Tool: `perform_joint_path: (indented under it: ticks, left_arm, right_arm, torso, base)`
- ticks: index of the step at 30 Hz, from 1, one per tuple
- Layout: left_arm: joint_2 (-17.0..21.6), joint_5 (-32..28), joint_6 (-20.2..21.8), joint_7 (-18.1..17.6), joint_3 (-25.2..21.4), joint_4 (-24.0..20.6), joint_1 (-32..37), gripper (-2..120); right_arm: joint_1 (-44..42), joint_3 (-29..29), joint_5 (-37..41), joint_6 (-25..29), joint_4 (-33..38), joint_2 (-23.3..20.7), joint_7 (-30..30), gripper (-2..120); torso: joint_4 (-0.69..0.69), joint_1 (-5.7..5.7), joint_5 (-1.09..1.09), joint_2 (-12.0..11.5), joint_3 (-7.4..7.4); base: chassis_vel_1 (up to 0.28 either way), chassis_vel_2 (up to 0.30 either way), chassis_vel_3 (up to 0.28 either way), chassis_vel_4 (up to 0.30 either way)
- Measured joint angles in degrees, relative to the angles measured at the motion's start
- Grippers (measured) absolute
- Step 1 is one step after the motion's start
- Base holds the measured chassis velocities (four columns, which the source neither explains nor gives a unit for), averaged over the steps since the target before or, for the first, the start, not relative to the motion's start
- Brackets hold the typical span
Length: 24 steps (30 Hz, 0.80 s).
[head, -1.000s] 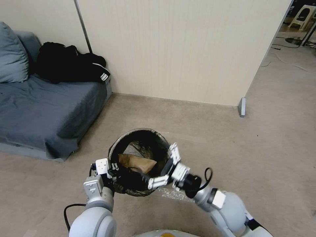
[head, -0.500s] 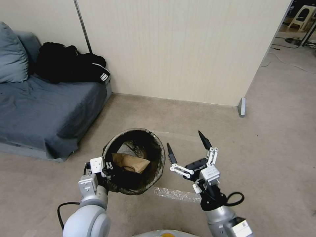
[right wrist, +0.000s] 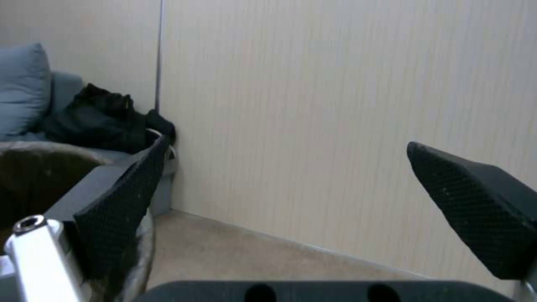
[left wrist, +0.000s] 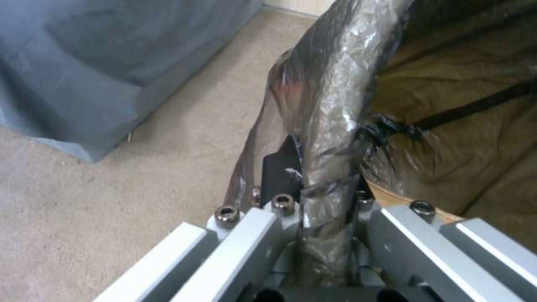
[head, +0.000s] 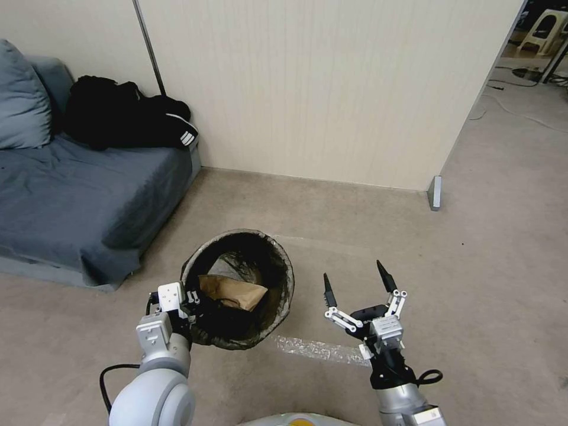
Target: Pick up the trash bin, then pick up the garbage from the floor and place it into the trash bin.
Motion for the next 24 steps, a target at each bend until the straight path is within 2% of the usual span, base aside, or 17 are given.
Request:
perform_joint_path:
  ticks: [11, 24]
  left_arm:
    - [0.1, 0.4, 0.0, -0.1, 0.0, -0.1, 0.5, 0]
    - [1.0, 0.2, 0.7, 0.4, -0.7, -0.3, 1.3, 0]
  right_arm:
    - [4.9, 4.1, 4.9, -1.6, 0.1, -2.6, -0.2, 100]
    - [6.4, 3.5, 6.9, -2.6, 0.5, -2.7, -0.2, 100]
  torso:
    - [0.0, 0.0, 0.0, 0.0, 0.0]
    - [0.0, 0.0, 0.0, 0.0, 0.0]
  base:
    - [0.003, 0.004, 0.004, 0.006]
    - [0.068, 0.072, 0.069, 0.072]
